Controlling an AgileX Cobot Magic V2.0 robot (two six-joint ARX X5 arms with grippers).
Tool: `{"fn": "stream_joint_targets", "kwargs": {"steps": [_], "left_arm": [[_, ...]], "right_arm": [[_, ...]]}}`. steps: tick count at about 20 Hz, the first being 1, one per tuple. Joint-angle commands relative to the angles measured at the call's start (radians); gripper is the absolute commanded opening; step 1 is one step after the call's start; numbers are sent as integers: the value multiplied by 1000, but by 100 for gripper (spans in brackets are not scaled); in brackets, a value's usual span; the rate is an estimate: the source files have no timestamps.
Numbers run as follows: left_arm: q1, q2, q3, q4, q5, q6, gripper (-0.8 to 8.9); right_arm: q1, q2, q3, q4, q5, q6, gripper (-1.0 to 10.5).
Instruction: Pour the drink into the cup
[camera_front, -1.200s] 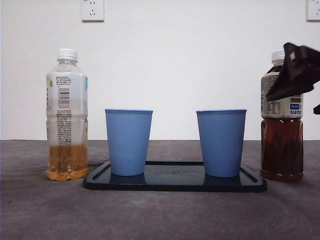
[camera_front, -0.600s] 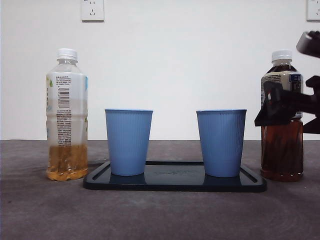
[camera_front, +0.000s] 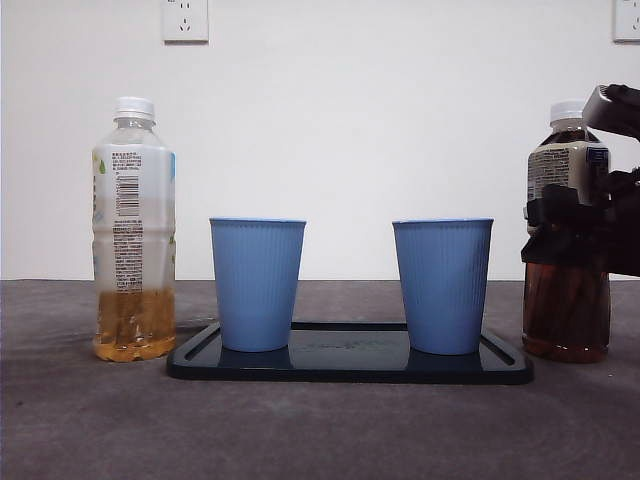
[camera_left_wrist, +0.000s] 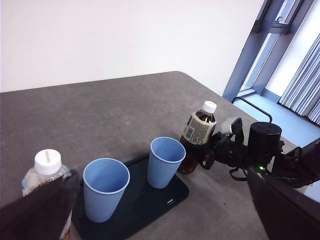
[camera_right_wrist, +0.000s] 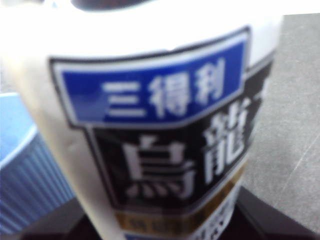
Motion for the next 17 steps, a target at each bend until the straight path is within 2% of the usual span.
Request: {"fn": "stream_joint_targets", "kwargs": {"steps": [1,4,6,8,13,17], "left_arm": [[-4,6,18,8,3,12,592],[-4,6,18,13,3,16,592],[-4,5,18,16,3,16,592],[-4,5,18,16,3,16,592],[-4,5,18,16,3,24,592],[-4,5,18,16,3,24,592]], "right_arm": [[2,0,11,33,-21,-6,188],[2,-70,13,-8,-23,-6,188],[5,-142,21,-93,-23,-6,188],[8,-224,53,-257,-22,-20,188],[53,-365,259,-792,-18,-162,188],[97,-372,456,-1140,65,-282,188]]}}
